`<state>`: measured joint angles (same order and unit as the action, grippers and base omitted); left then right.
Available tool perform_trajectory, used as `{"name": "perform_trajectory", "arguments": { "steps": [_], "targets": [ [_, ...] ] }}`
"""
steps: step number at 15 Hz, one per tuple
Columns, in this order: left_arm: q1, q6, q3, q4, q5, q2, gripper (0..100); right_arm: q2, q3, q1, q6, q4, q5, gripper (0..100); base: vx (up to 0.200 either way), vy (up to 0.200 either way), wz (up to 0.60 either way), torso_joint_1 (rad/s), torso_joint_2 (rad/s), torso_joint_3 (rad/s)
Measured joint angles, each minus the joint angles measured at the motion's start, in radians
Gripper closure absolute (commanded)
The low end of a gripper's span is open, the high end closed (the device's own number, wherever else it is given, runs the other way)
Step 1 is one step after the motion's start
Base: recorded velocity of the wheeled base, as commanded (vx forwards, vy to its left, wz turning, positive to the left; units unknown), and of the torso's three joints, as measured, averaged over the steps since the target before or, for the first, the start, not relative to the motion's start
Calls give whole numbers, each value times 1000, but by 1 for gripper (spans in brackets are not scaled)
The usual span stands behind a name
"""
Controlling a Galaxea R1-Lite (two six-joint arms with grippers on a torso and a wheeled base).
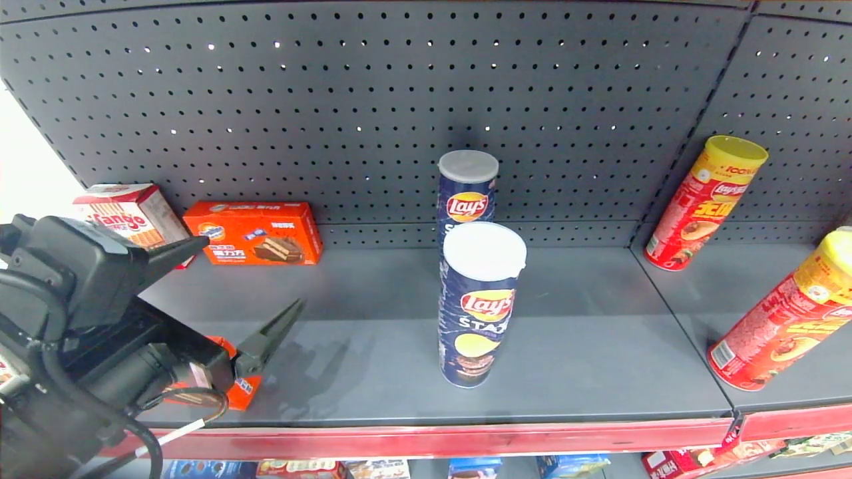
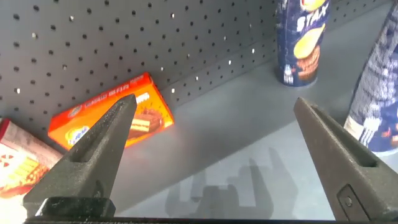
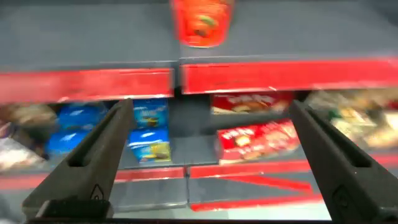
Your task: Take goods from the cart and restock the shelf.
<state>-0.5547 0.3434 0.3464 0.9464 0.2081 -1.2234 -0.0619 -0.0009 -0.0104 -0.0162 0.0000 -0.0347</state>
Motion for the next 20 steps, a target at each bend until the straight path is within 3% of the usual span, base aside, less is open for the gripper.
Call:
{"name": "perform_trajectory", "arguments": {
  "steps": [7,9,12,14,16,20],
  "targets": [
    [30,3,-229,-53,25,245,0,44,1,6,3,0,7,0,0,0,0,0,0,0],
    [36,-1,-275,-172,33,377,0,53,1,8,4,-1,7,0,0,0,0,0,0,0],
    [35,-23,-319,-484,39,656,0,57,1,8,5,-1,7,0,0,0,0,0,0,0],
    [34,-61,-324,-702,39,838,0,58,1,8,4,-1,7,0,0,0,0,0,0,0],
    [37,-123,-313,-868,41,1013,0,59,1,8,4,-1,7,0,0,0,0,0,0,0],
    [14,-229,-304,-977,16,1123,0,59,1,8,4,-1,7,0,0,0,0,0,0,0]
  ]
}}
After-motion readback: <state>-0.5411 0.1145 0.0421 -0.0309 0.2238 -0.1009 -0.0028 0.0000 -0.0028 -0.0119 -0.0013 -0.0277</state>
